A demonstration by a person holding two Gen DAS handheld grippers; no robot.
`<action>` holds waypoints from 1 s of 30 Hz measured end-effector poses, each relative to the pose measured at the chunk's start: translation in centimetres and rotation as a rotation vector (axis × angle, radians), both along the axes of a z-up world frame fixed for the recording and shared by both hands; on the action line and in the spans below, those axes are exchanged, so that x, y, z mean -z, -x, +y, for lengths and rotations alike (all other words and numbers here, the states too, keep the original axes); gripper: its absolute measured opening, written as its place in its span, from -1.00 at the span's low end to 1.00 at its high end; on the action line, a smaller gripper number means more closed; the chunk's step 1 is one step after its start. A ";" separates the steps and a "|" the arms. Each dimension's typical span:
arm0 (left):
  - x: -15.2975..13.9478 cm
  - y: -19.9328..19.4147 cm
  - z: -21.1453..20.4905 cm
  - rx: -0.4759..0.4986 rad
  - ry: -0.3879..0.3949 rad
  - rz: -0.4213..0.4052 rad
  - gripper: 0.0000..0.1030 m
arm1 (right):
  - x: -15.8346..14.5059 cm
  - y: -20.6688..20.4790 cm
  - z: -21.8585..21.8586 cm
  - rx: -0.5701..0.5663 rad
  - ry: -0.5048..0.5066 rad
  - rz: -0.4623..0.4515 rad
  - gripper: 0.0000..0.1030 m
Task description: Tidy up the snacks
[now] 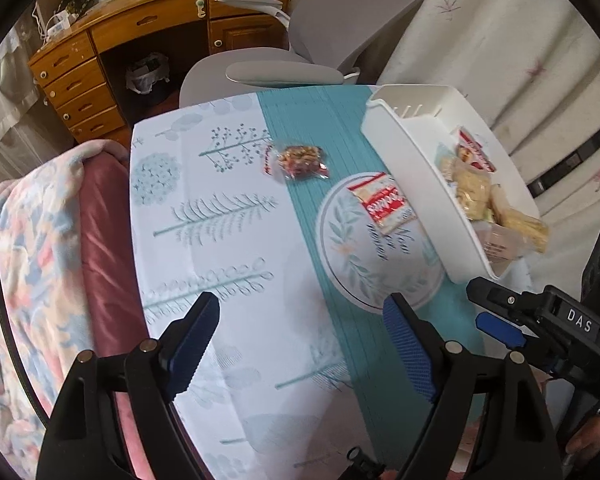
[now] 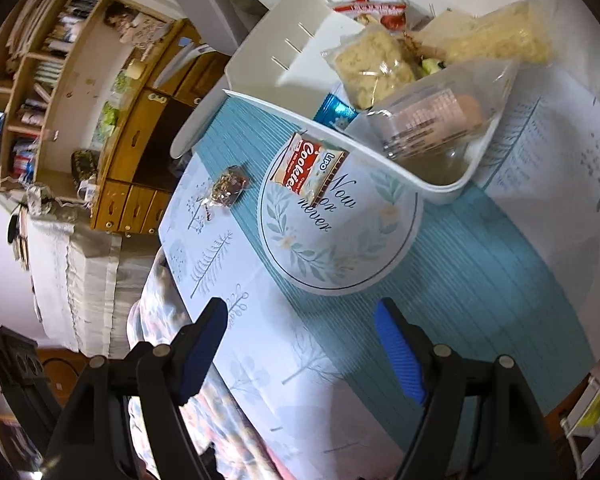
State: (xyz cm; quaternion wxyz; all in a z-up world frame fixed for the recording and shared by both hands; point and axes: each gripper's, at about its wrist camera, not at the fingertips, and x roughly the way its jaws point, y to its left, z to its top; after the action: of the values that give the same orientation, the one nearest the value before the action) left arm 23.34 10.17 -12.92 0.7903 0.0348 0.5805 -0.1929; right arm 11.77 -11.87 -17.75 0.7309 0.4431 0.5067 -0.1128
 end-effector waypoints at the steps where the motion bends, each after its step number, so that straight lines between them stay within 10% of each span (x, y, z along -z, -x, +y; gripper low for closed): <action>1: 0.2 -0.7 0.0 0.000 -0.008 -0.002 0.62 | 0.3 -0.5 0.1 0.007 -0.007 0.008 0.49; 17: 4.7 -11.7 -4.1 0.057 -0.112 -0.031 0.63 | 4.9 -9.4 0.9 0.000 0.070 0.065 0.49; 30: 10.3 -17.8 -9.8 0.135 -0.154 0.013 0.63 | 8.3 -13.1 2.1 -0.031 0.347 0.057 0.49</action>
State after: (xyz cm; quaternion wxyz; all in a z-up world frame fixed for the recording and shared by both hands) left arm 41.14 0.35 -23.22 0.7668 0.1331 0.5950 -0.2007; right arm 24.92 -9.81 -26.03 0.7834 0.2991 0.5069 -0.1998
